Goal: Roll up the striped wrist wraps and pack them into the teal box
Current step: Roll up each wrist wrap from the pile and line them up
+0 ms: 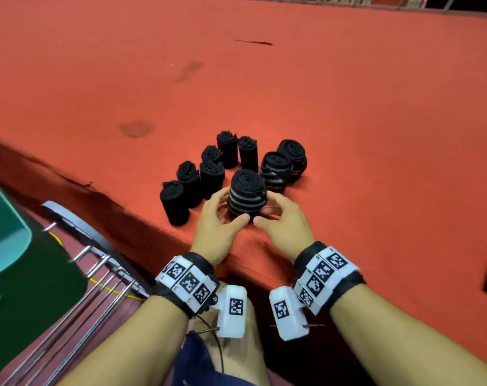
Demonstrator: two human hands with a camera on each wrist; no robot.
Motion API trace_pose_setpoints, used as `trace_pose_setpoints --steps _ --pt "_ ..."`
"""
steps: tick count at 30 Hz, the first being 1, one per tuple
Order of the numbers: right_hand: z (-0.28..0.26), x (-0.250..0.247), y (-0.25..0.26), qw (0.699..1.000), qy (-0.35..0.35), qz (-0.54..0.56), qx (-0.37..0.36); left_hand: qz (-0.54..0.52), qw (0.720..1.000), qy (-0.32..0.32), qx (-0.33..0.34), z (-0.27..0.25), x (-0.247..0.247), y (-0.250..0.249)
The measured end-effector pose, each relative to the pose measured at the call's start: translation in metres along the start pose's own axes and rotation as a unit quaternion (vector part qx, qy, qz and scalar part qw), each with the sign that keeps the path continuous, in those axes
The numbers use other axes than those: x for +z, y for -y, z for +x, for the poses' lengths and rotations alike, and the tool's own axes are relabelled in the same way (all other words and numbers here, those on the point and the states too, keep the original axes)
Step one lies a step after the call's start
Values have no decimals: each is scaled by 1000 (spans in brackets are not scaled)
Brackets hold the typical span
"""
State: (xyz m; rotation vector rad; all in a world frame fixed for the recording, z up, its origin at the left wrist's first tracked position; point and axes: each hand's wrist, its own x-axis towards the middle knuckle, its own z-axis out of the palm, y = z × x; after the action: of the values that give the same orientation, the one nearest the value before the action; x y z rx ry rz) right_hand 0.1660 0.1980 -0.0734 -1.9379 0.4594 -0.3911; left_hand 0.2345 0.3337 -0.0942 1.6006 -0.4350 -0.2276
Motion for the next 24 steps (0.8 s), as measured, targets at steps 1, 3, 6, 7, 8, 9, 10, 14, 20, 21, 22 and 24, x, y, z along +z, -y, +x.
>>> trace_pose_setpoints --steps 1,3,6,7,8,9,10,14,20,21,22,24 --pt "2 4 1 1000 2 9 6 17 1000 1 0 2 -2 1" --pt "6 12 1 999 -3 31 21 33 999 9 -11 6 -4 3" --pt "10 20 -2 998 -16 46 46 34 998 26 -35 11 -3 7" --pt "12 21 -3 998 -14 44 49 40 998 32 -38 12 -3 7" --pt "13 22 -5 998 -11 41 50 51 997 35 -39 14 -3 7" --pt "14 21 -5 998 -9 38 50 62 997 38 -39 15 -3 7" --pt "15 20 -5 998 -9 36 50 71 996 40 -39 16 -3 6" --pt "15 15 -6 997 -37 34 62 83 995 -3 -54 17 -3 5" --pt "5 -5 4 997 -65 19 47 216 971 -94 35 8 6 -30" --pt "2 -12 7 997 -69 13 41 227 968 -91 50 5 10 -37" --pt "-3 -19 10 997 -73 5 36 235 966 -82 61 2 17 -44" --pt "-13 -38 15 997 -77 -16 25 246 965 -48 73 -3 33 -58"
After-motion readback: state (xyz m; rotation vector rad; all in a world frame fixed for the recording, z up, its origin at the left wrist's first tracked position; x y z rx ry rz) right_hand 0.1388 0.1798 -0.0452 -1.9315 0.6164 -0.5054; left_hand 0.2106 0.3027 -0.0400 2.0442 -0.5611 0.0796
